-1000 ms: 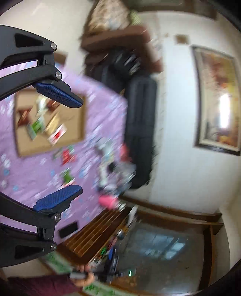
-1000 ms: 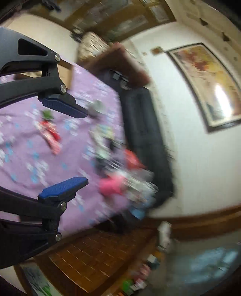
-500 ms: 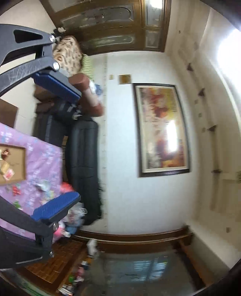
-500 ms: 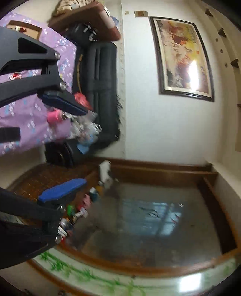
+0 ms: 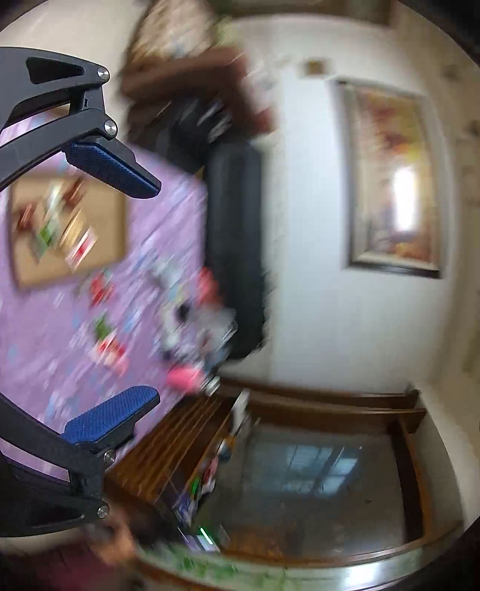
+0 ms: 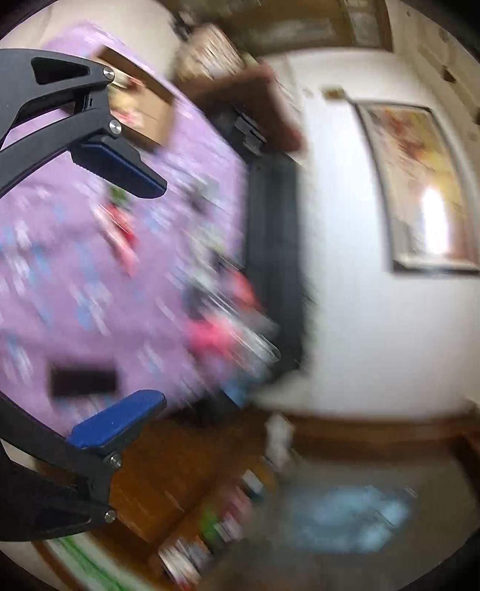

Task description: Organize snacks

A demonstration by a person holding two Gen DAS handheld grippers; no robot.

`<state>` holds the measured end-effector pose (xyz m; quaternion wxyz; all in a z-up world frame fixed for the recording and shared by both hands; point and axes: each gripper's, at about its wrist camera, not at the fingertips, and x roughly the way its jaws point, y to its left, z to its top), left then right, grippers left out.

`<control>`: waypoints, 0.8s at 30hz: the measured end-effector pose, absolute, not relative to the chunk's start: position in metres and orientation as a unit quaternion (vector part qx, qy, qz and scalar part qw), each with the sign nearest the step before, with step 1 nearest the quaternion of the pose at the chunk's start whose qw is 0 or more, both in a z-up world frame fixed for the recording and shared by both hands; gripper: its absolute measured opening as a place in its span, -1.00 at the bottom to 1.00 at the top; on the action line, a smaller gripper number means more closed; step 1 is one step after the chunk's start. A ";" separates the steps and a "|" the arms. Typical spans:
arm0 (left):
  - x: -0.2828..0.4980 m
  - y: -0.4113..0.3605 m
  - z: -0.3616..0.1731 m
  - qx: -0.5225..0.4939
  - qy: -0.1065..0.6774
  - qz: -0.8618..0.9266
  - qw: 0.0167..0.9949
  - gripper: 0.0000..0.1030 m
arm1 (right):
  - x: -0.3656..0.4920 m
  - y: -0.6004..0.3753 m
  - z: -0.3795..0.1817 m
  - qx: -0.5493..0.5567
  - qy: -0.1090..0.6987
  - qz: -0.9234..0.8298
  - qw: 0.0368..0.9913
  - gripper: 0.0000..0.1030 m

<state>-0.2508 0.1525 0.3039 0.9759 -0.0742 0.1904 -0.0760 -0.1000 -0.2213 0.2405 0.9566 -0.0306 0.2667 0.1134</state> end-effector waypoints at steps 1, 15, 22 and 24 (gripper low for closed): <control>-0.233 0.149 0.285 -0.095 0.213 -0.101 0.967 0.99 | -0.084 -0.205 0.210 -0.027 0.299 0.137 0.944 0.75; -0.060 0.114 0.119 -0.119 0.408 -0.108 0.899 0.47 | 0.046 -0.100 0.024 -0.053 0.442 0.179 0.878 0.22; 0.001 0.068 0.083 -0.074 0.451 -0.127 0.881 0.47 | 0.052 -0.110 0.012 0.009 0.437 0.239 0.867 -0.52; 0.014 0.050 0.073 -0.042 0.453 -0.132 0.881 0.47 | 0.050 -0.112 0.014 0.007 0.442 0.241 0.864 -0.55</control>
